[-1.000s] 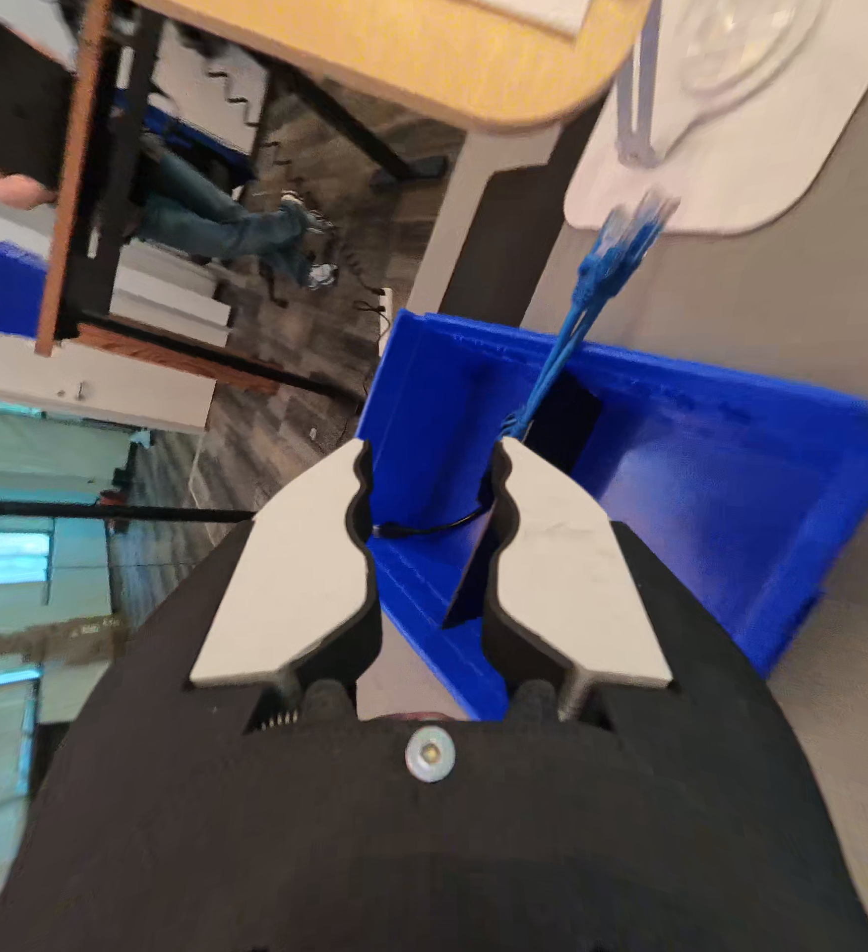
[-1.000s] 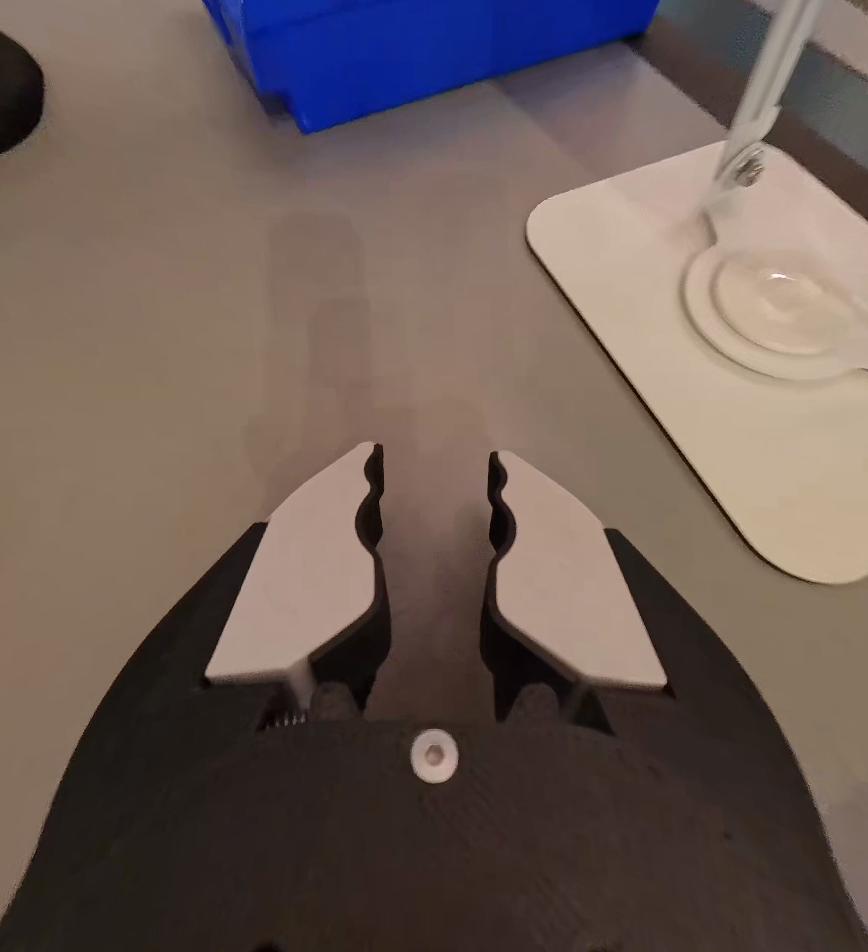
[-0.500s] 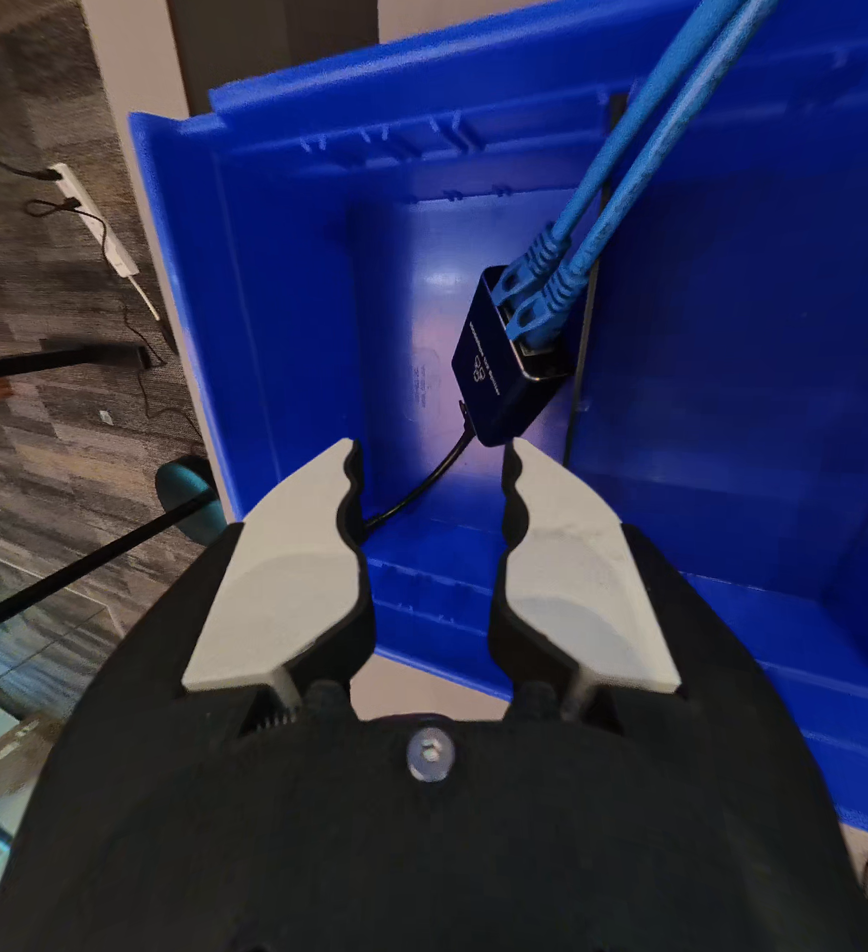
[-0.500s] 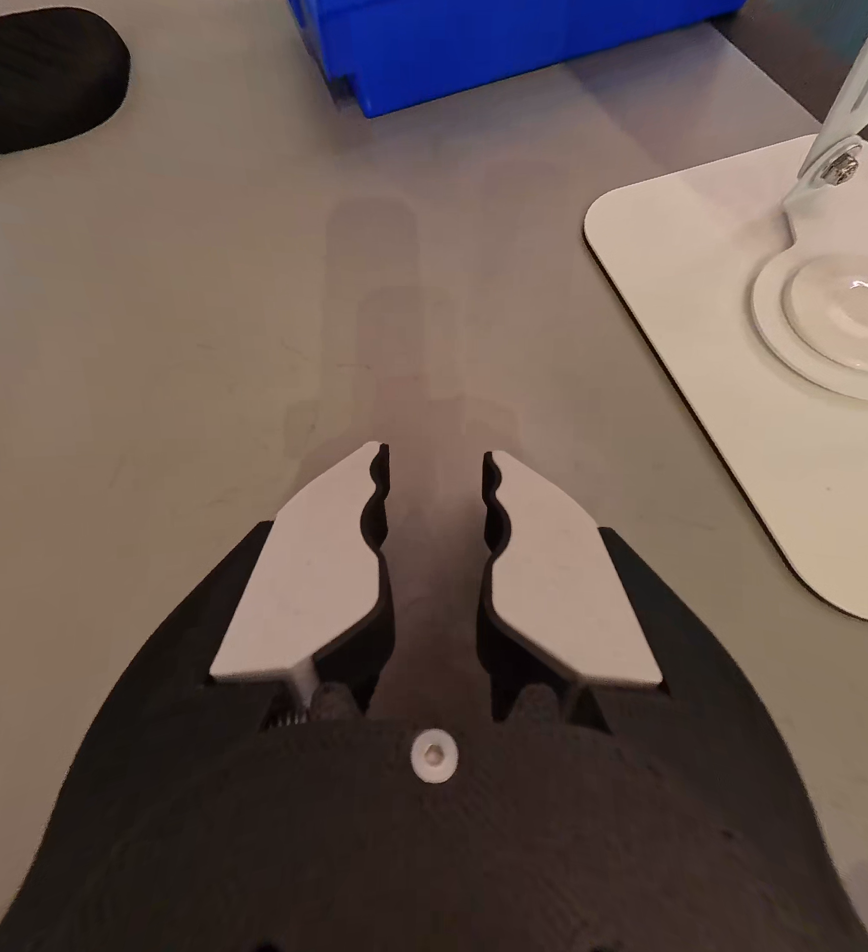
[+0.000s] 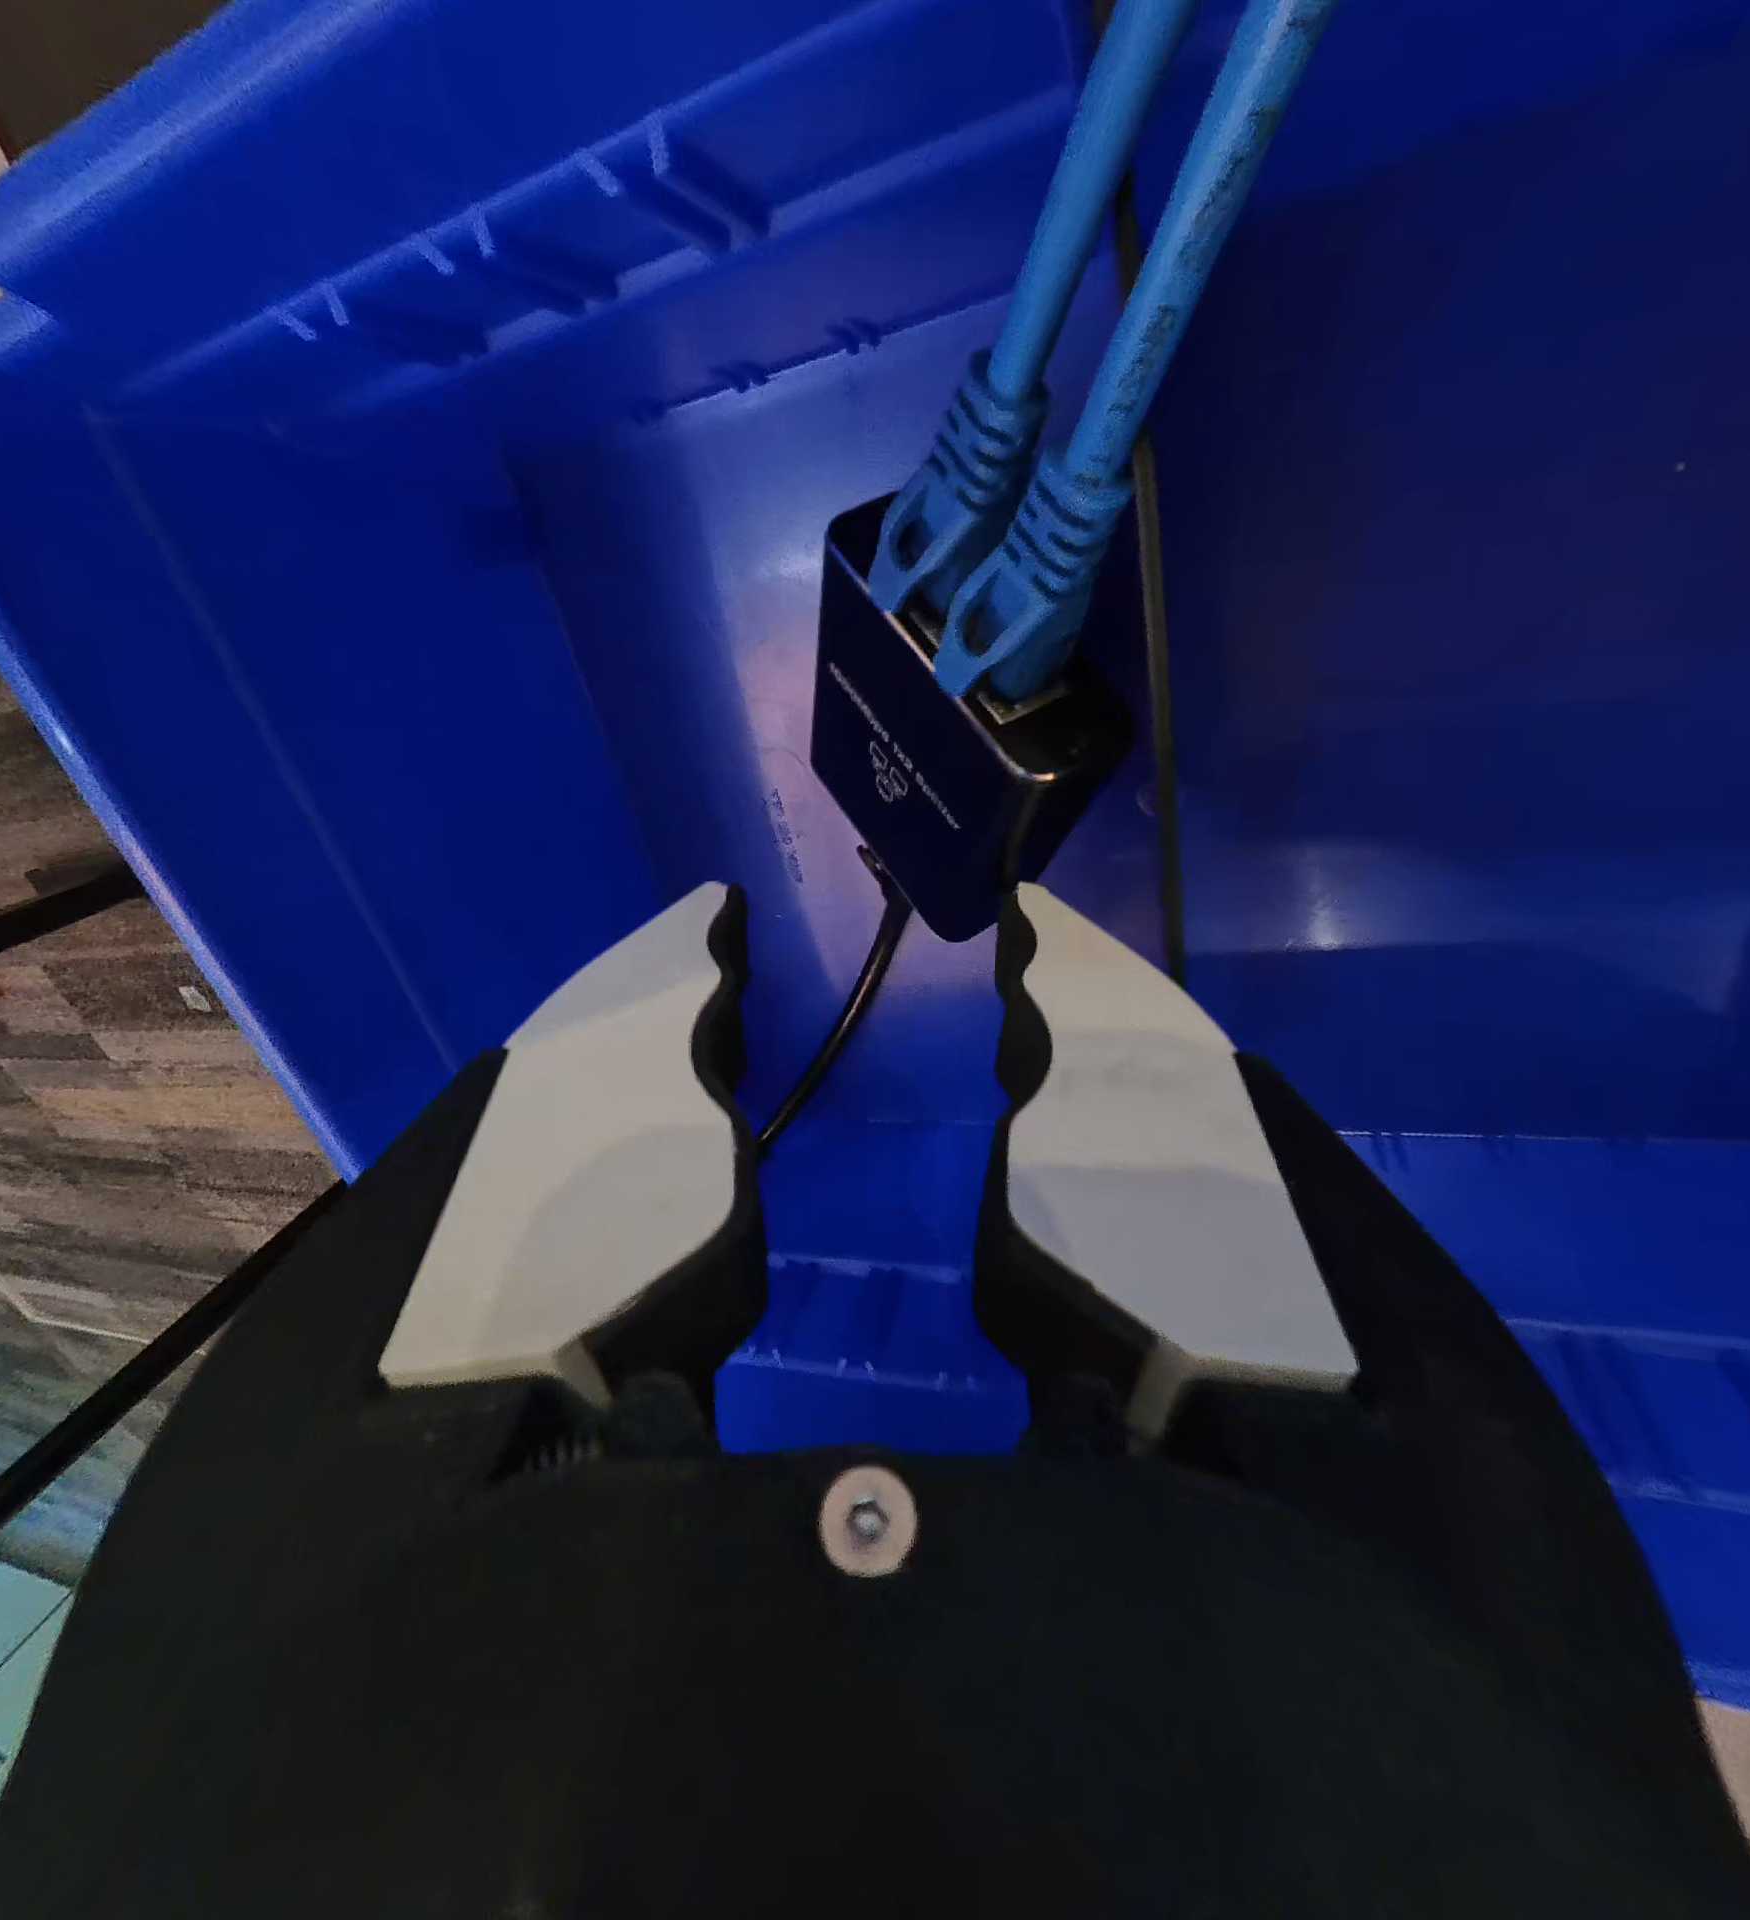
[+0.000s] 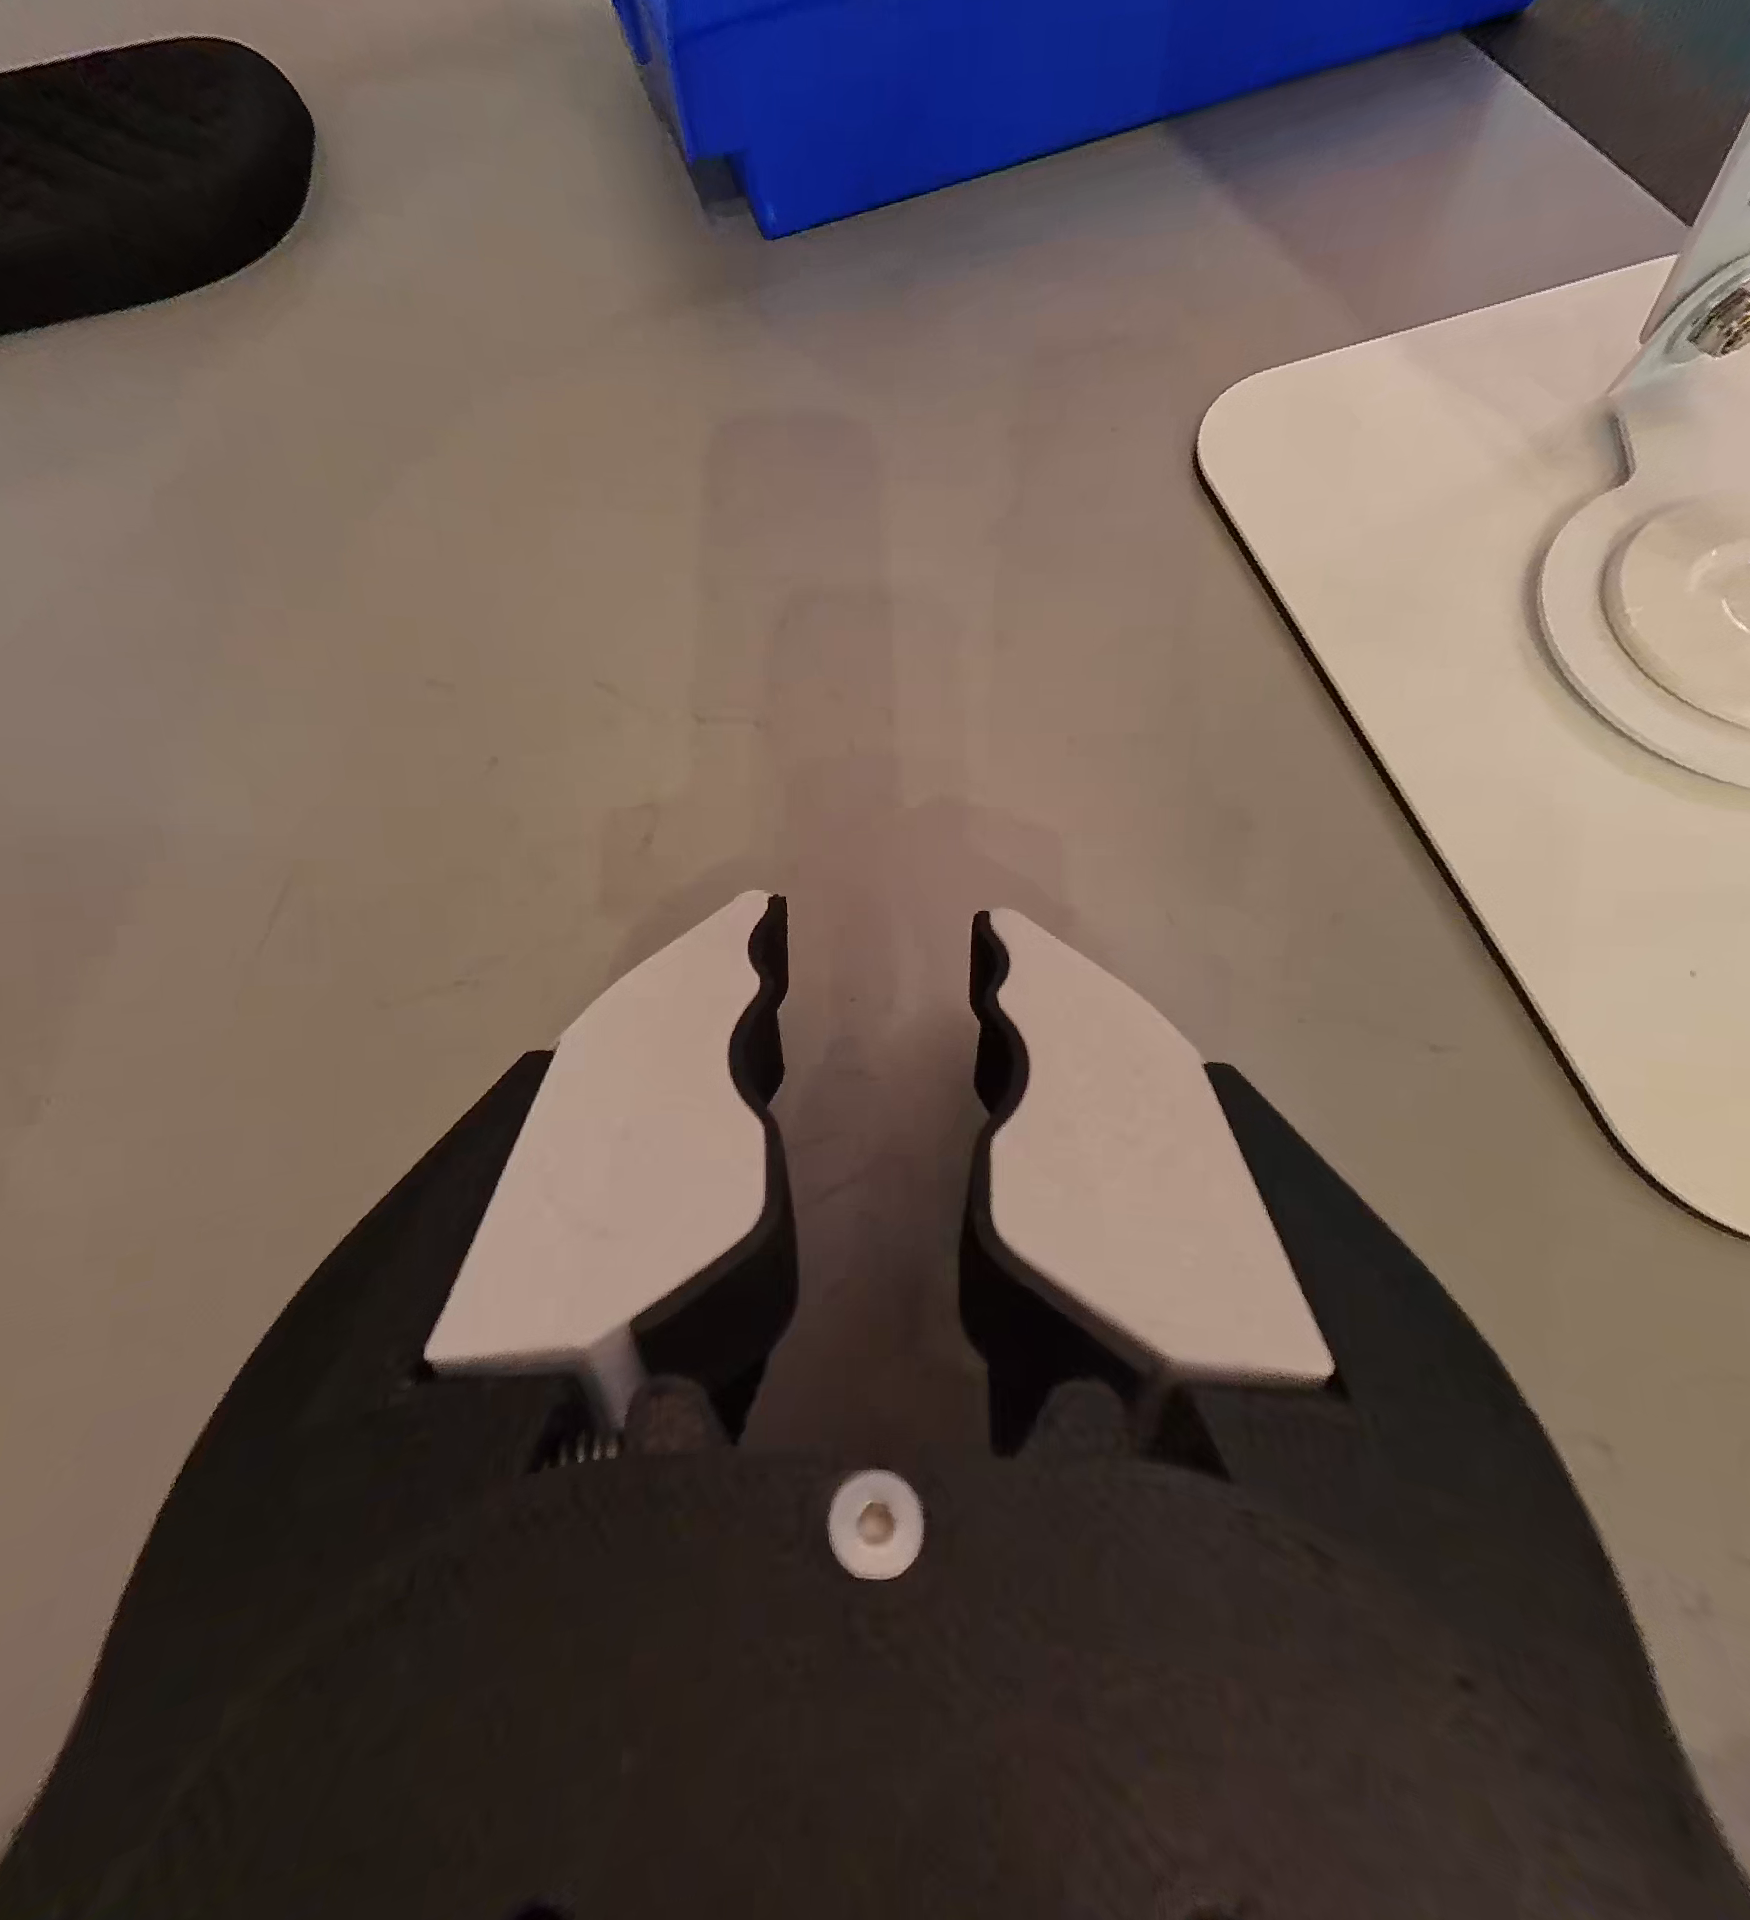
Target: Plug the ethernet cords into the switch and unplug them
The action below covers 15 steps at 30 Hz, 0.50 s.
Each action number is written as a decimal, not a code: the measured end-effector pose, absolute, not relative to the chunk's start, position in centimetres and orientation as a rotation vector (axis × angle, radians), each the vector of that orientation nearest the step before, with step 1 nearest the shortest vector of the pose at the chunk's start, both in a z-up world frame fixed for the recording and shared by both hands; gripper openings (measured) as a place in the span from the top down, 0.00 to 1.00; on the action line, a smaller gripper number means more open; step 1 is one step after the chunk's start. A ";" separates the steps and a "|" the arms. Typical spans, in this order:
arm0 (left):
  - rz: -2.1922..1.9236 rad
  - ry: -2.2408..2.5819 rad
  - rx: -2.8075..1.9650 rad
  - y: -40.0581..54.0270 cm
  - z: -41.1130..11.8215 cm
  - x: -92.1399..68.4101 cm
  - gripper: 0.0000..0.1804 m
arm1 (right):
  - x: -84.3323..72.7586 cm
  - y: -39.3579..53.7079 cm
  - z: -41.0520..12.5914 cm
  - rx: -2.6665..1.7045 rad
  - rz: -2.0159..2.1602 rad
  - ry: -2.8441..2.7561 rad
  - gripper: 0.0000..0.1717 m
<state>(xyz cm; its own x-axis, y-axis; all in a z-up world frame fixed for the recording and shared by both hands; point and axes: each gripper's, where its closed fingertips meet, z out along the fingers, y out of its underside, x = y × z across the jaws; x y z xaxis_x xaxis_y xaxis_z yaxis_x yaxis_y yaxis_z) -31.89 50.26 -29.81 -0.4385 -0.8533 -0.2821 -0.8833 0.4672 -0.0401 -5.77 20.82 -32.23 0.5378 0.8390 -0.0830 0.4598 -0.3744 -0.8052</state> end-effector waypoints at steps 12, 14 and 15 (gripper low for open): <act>0.226 2.439 -1.299 51.2 -30.3 -29.8 0.66 | -5.9 20.7 -32.3 -2.019 0.640 -1.065 0.81; 0.252 2.487 -1.252 51.1 -30.4 -29.3 0.64 | -5.9 20.6 -32.3 -2.021 0.644 -1.068 0.81; 0.255 2.502 -1.227 51.1 -30.4 -29.0 0.62 | -5.9 20.6 -32.3 -2.018 0.646 -1.070 0.81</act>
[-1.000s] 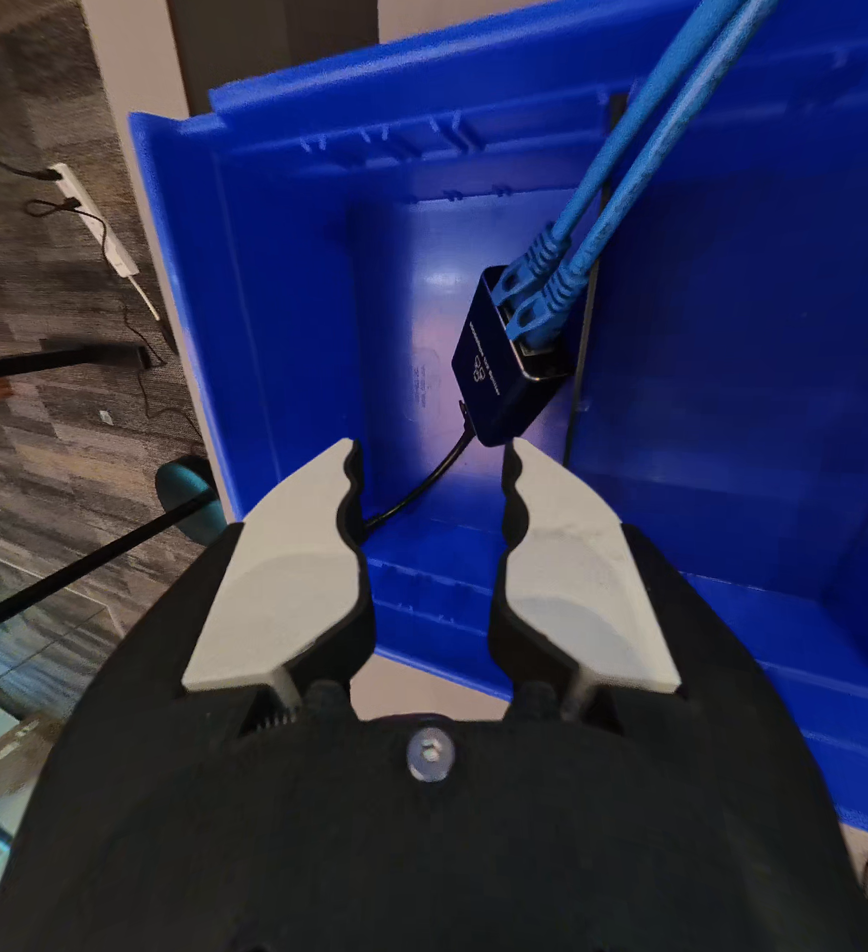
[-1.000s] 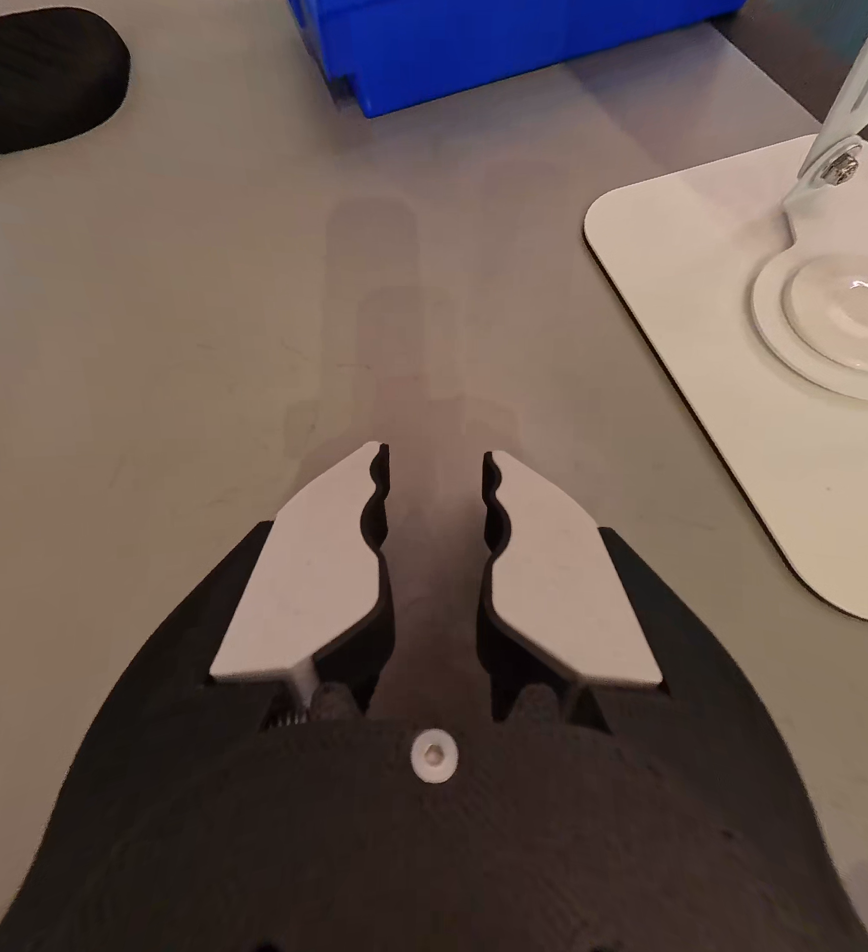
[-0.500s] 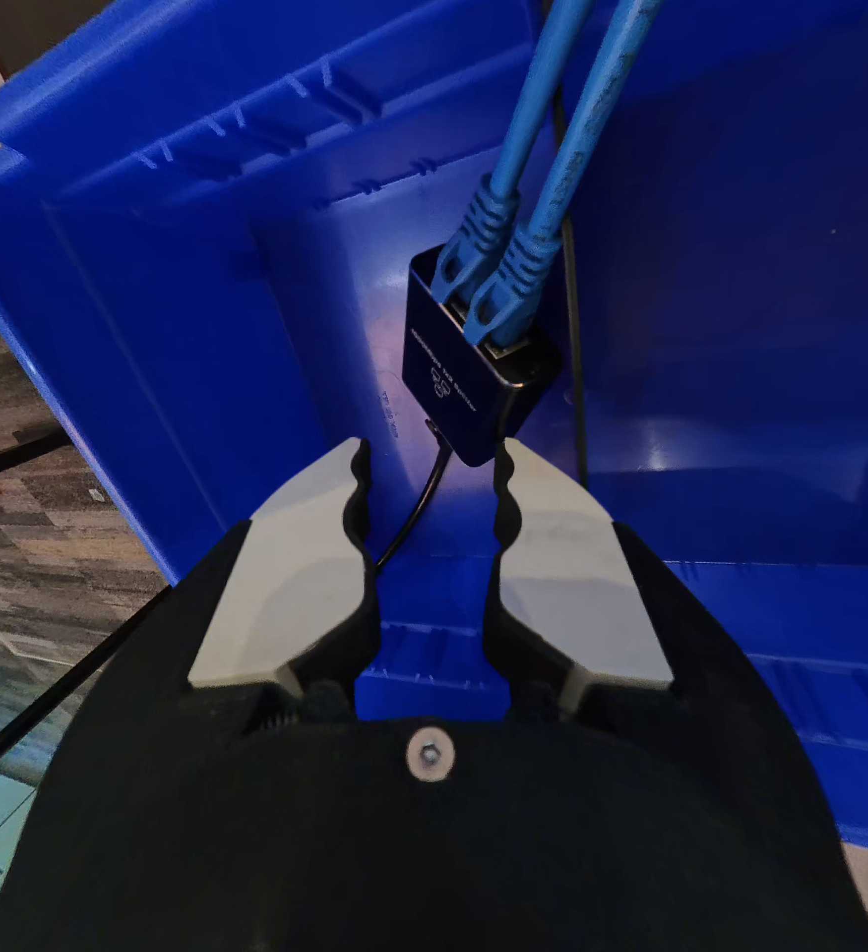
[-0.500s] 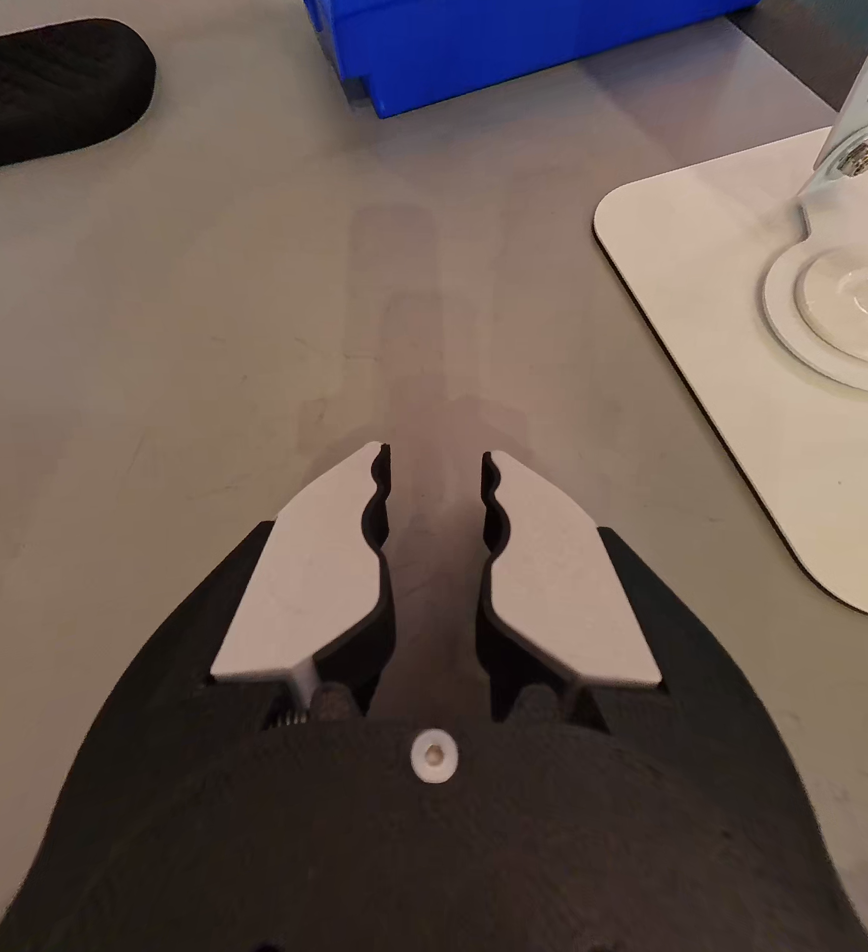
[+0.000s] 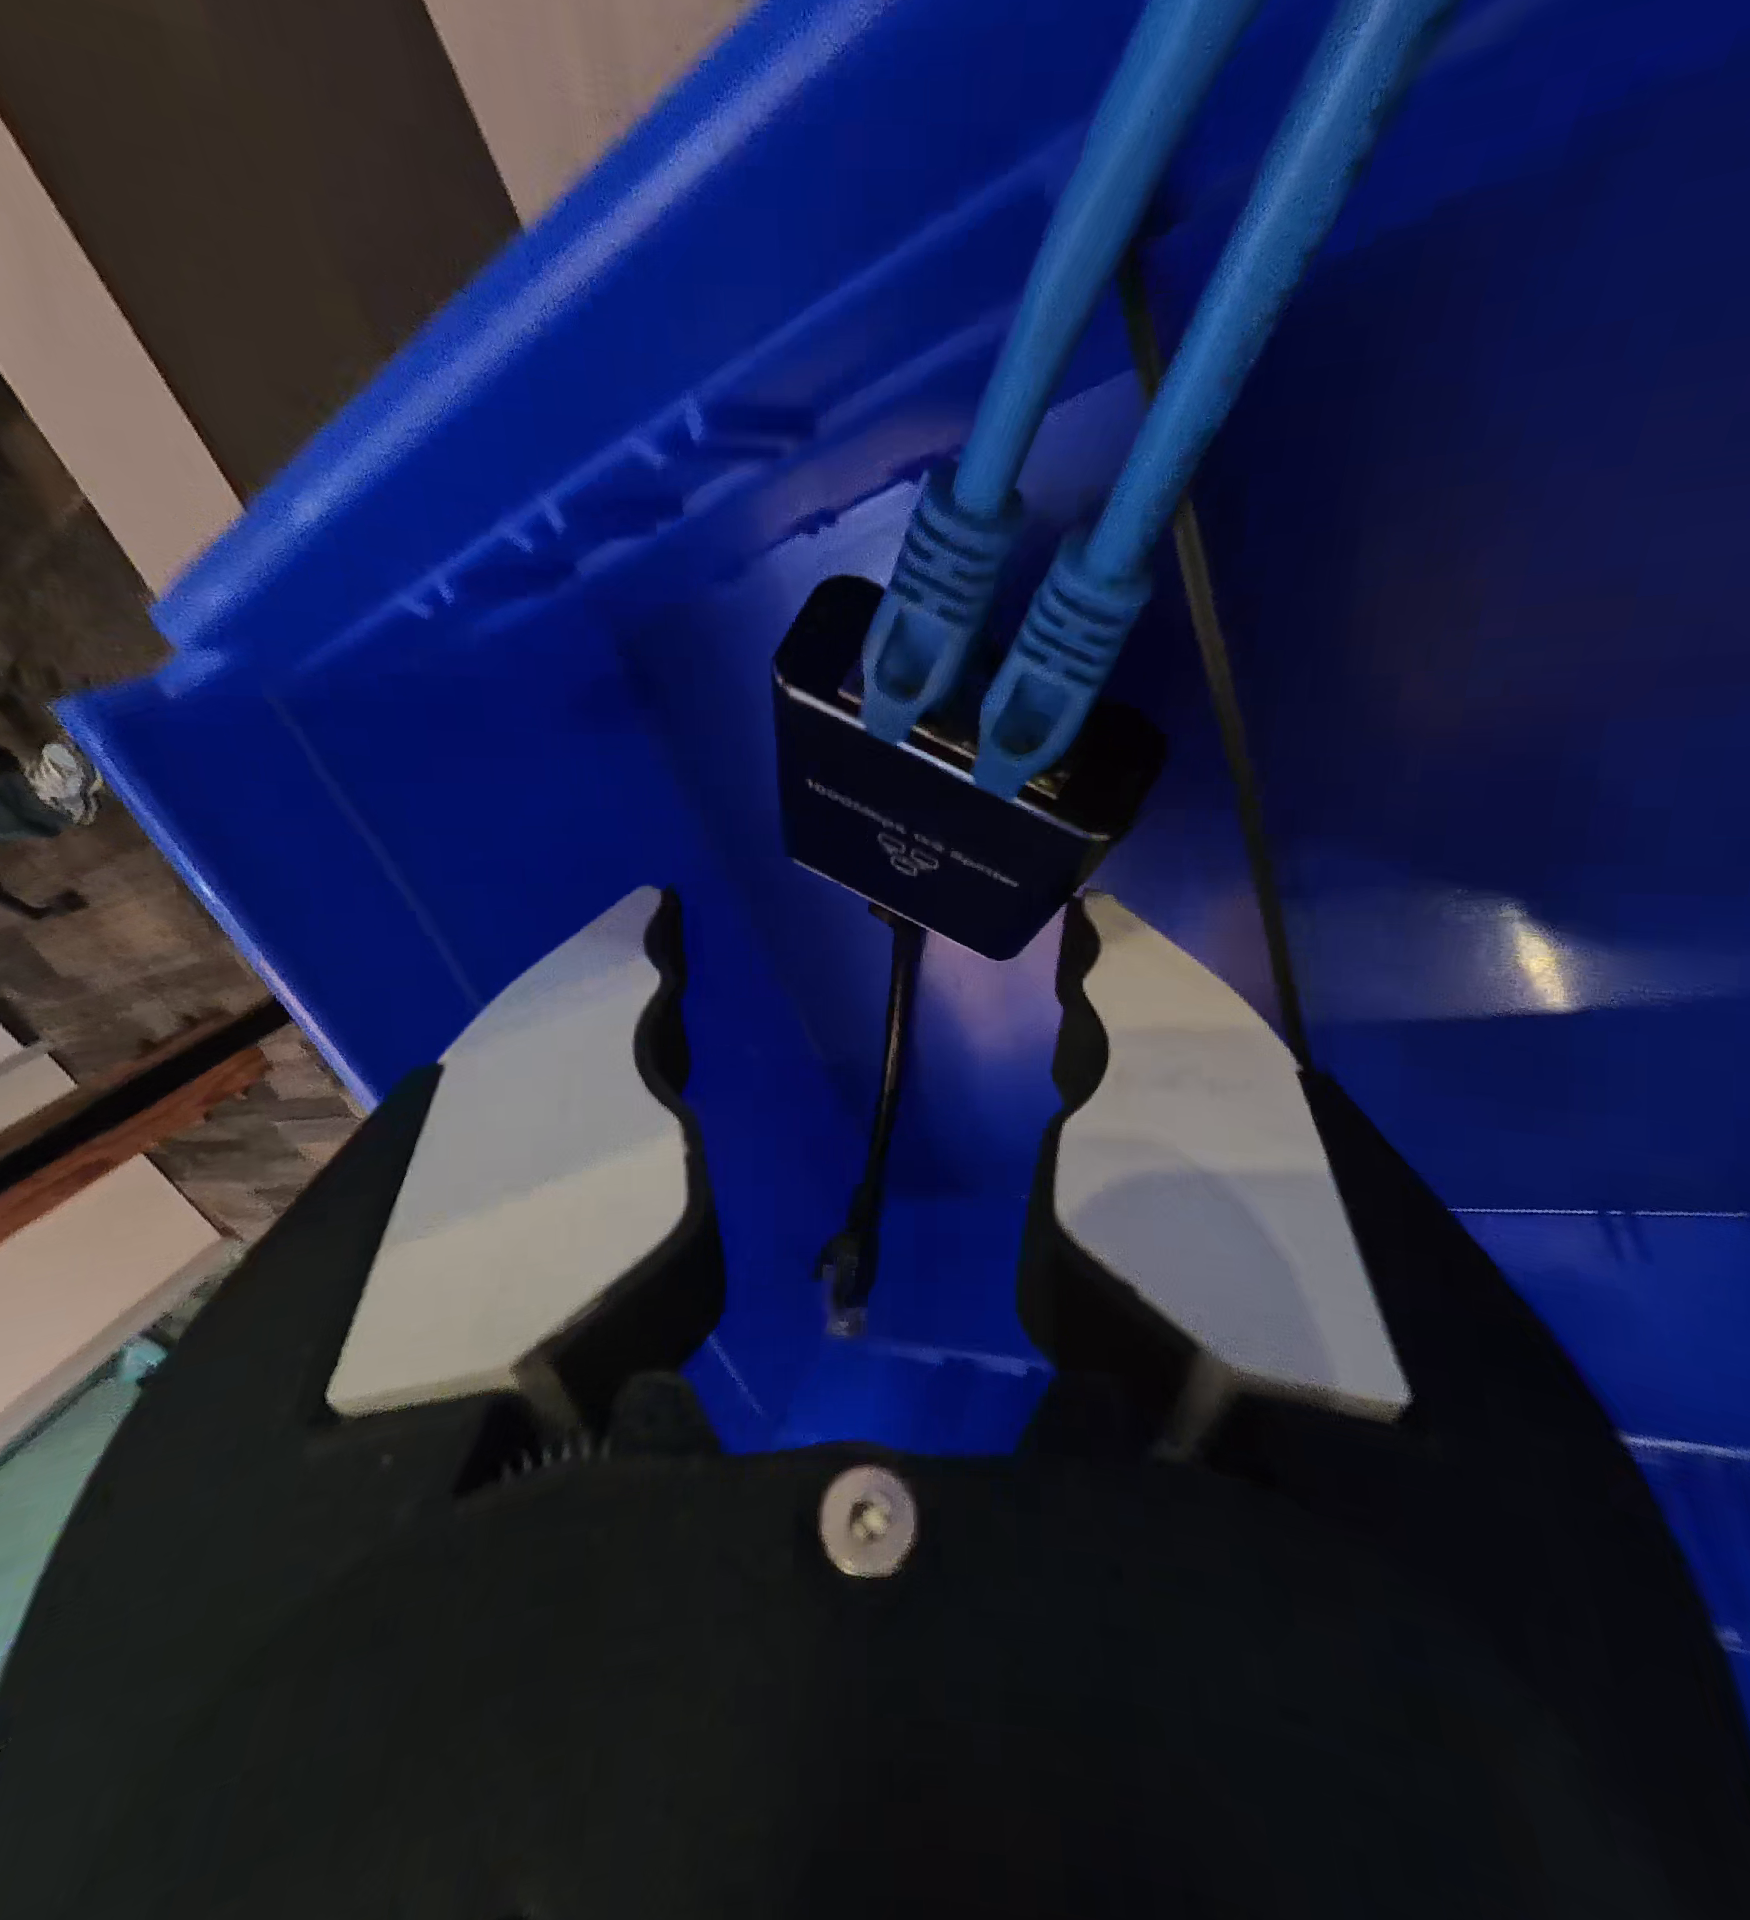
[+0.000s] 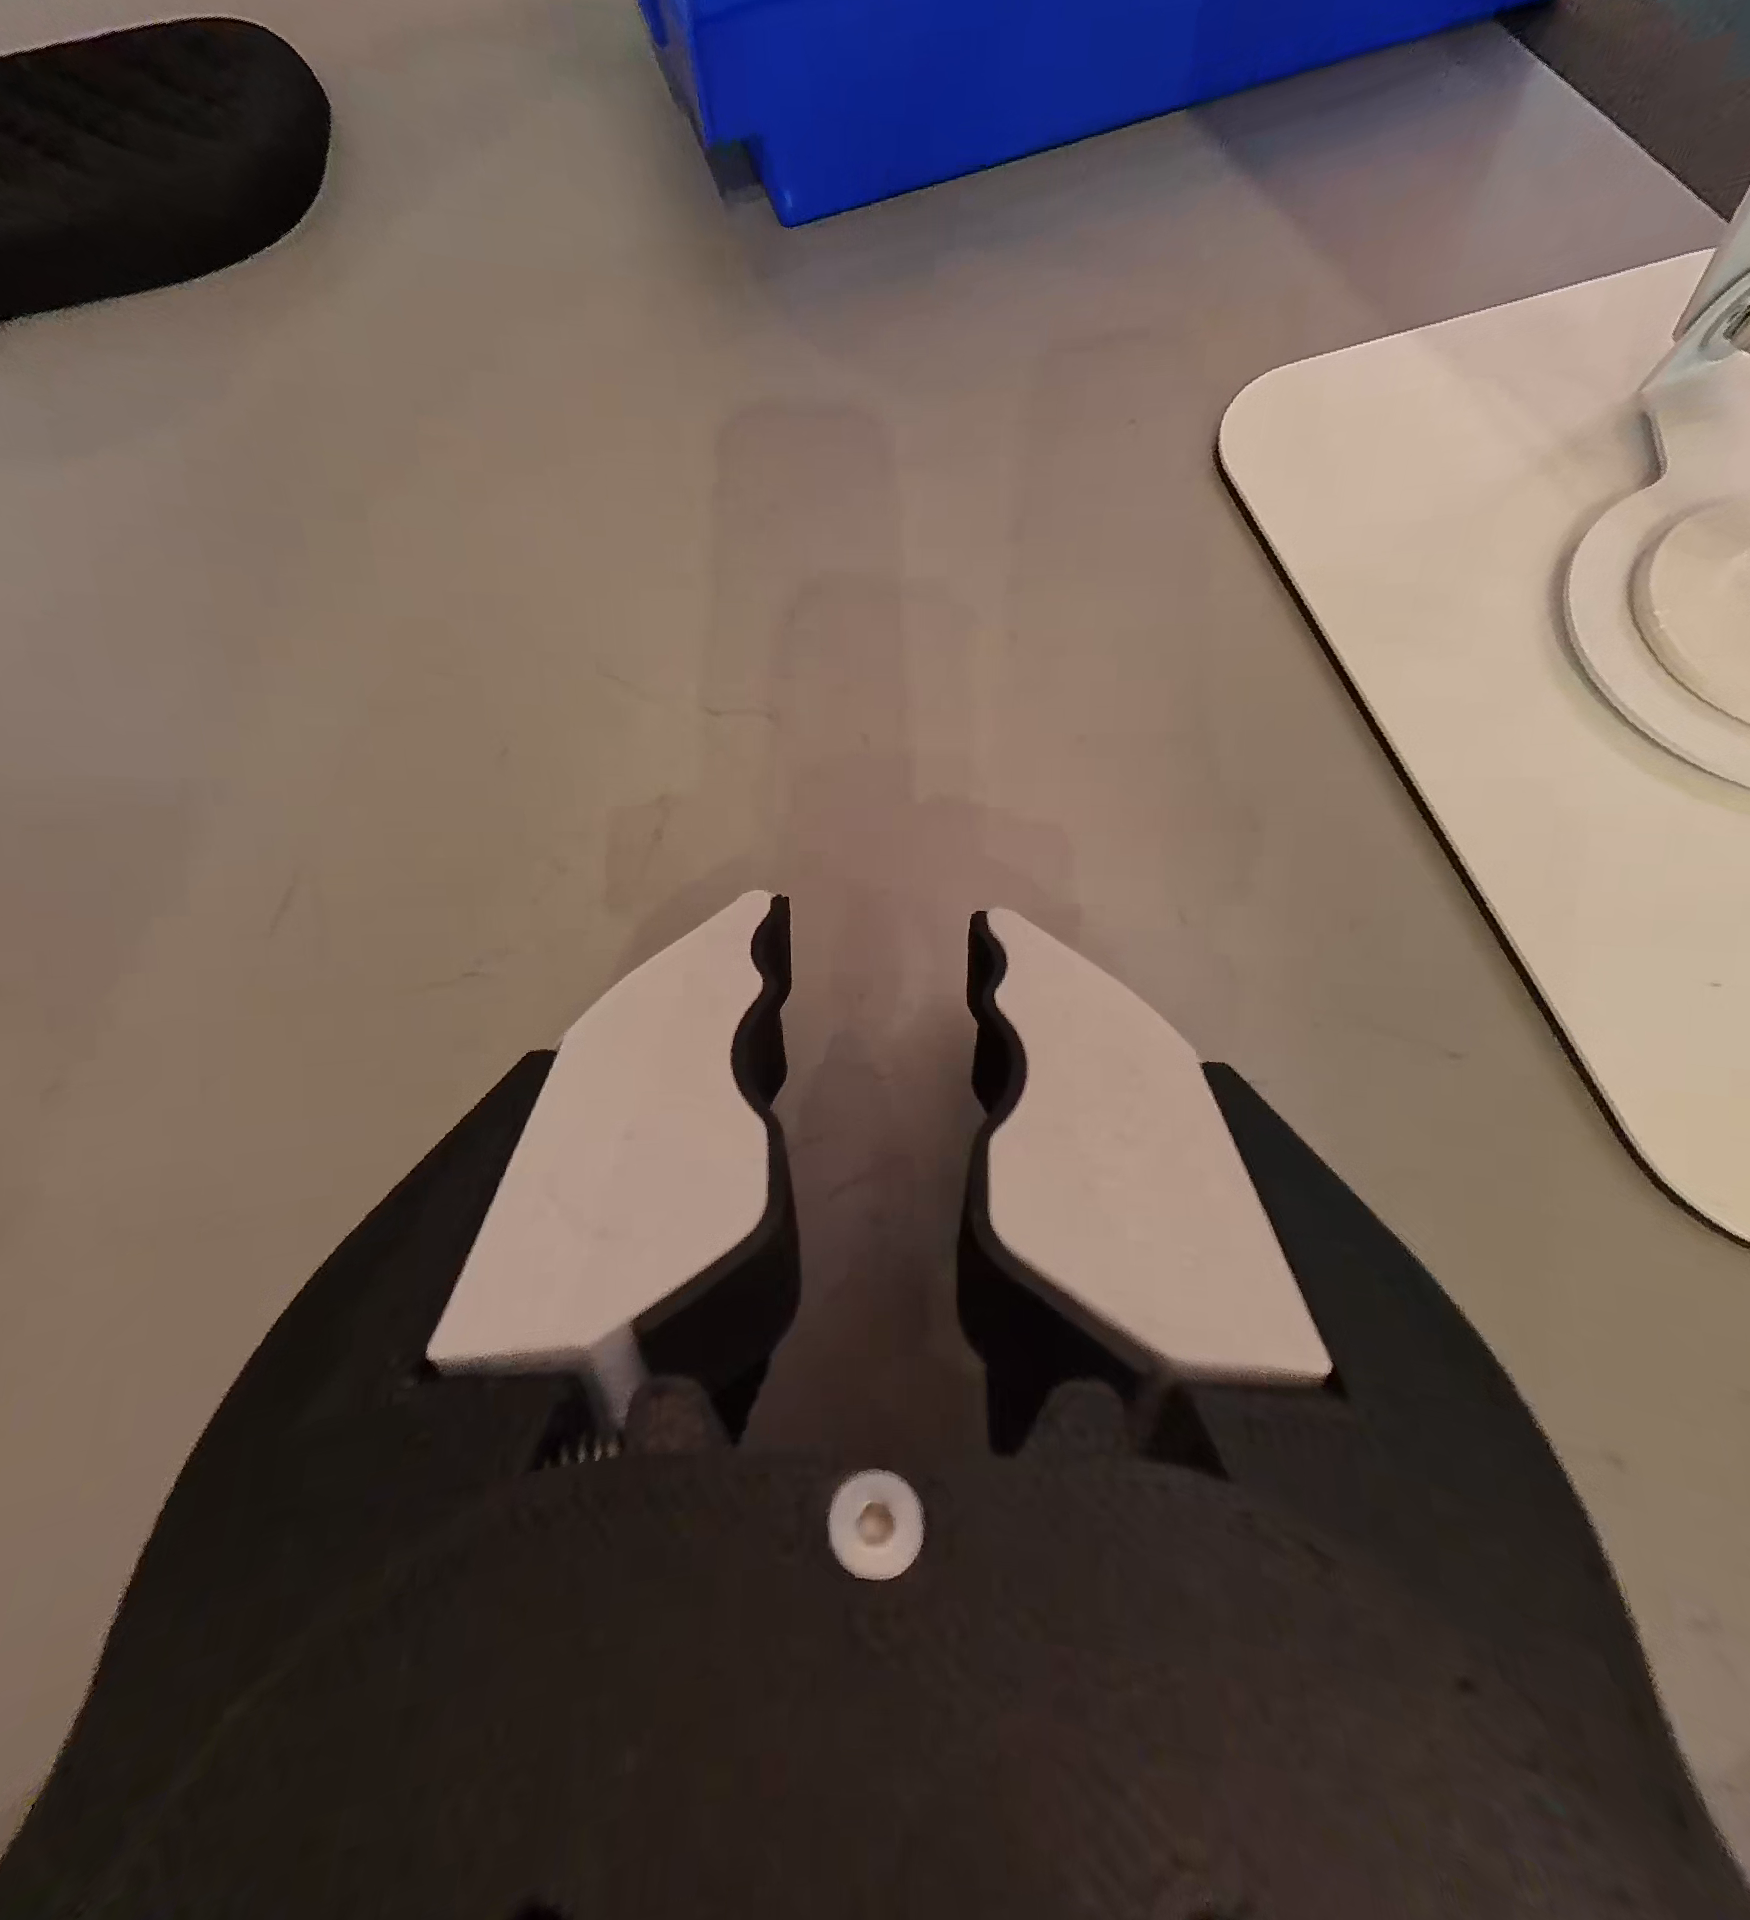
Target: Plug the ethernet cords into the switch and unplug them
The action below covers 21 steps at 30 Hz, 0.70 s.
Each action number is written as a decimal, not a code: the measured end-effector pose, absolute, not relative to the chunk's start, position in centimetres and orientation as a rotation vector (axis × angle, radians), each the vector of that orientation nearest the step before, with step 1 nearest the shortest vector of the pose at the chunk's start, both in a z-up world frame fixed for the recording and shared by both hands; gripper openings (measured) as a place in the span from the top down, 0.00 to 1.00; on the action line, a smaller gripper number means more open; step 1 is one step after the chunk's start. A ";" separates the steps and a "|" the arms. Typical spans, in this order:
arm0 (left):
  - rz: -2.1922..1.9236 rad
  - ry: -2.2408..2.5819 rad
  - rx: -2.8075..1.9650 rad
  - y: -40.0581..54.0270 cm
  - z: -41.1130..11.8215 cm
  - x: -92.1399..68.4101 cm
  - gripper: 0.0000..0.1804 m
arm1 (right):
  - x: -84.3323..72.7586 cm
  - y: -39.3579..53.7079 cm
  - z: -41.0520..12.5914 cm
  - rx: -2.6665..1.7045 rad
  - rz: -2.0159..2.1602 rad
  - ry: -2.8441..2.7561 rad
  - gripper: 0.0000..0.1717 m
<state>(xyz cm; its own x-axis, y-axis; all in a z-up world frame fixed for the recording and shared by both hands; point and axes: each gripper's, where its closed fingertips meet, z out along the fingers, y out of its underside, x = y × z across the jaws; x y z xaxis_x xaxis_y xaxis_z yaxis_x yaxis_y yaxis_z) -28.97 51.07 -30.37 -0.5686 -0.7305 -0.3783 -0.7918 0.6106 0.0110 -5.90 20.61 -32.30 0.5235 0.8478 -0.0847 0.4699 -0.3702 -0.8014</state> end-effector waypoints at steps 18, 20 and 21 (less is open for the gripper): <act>0.172 2.530 -1.144 48.9 -30.5 -25.9 0.67 | -6.1 20.4 -32.5 -2.019 0.646 -1.100 0.81; 0.193 2.450 -1.172 49.4 -29.3 -25.9 0.67 | -6.1 20.4 -32.5 -2.021 0.643 -1.101 0.81; 0.200 2.408 -1.193 49.6 -28.5 -26.0 0.67 | -6.1 20.4 -32.5 -2.020 0.642 -1.102 0.81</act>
